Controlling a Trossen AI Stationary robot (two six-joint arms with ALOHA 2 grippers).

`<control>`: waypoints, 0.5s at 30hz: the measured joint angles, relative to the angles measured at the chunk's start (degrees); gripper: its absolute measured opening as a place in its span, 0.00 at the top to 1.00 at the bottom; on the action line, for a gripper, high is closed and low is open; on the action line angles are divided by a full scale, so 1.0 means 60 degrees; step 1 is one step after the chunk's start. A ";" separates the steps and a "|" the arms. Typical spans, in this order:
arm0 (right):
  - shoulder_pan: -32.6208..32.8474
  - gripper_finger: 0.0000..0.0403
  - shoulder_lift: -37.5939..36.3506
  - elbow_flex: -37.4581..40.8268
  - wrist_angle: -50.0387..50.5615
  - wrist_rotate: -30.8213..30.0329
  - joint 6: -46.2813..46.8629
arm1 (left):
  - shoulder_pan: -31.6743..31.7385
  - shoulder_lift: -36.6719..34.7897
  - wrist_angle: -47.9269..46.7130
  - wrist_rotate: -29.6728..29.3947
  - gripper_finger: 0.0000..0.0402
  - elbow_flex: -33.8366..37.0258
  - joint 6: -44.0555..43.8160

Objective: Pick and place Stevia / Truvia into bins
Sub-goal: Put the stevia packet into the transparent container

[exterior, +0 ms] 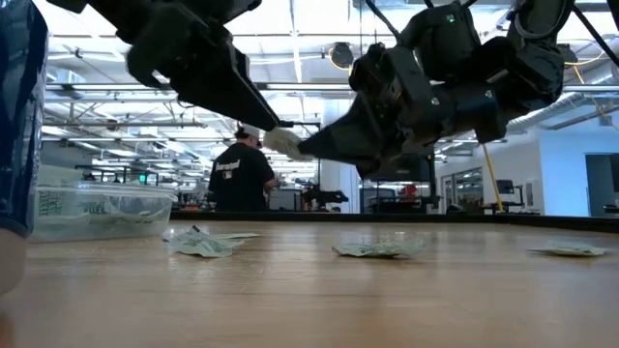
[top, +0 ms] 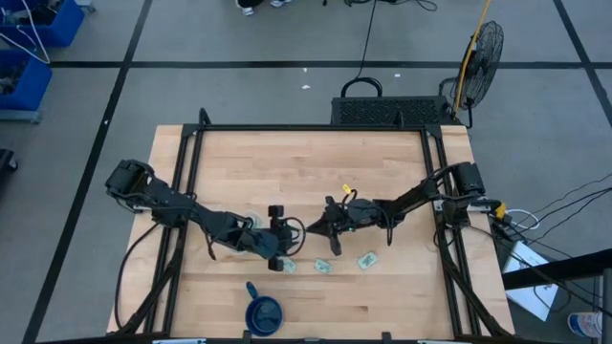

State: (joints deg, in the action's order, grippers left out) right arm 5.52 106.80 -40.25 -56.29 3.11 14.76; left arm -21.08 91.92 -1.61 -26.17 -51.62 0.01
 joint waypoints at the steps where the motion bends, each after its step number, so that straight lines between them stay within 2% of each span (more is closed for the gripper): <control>1: 0.0000 0.99 0.0000 0.0000 -0.0143 0.0010 0.0002 | 0.0011 0.0000 0.0004 -0.0160 0.58 0.0000 -0.0069; 5: 0.0004 0.99 0.0000 0.0000 -0.0714 0.0462 -0.0047 | 0.0134 0.0000 0.0161 -0.0633 0.58 0.0000 0.0102; 10: 0.0007 0.99 0.0000 0.0000 -0.1224 0.0495 -0.0042 | 0.0303 0.0000 0.0491 -0.0153 0.58 0.0000 0.0392; 15: 0.0004 0.99 0.0000 0.0000 -0.1256 0.0495 -0.0069 | 0.0313 0.0000 0.0656 -0.0140 0.59 0.0000 0.0455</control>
State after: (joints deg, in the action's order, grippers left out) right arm 5.54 106.80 -40.25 -63.83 6.09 14.35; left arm -19.20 91.92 2.33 -27.01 -51.62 2.74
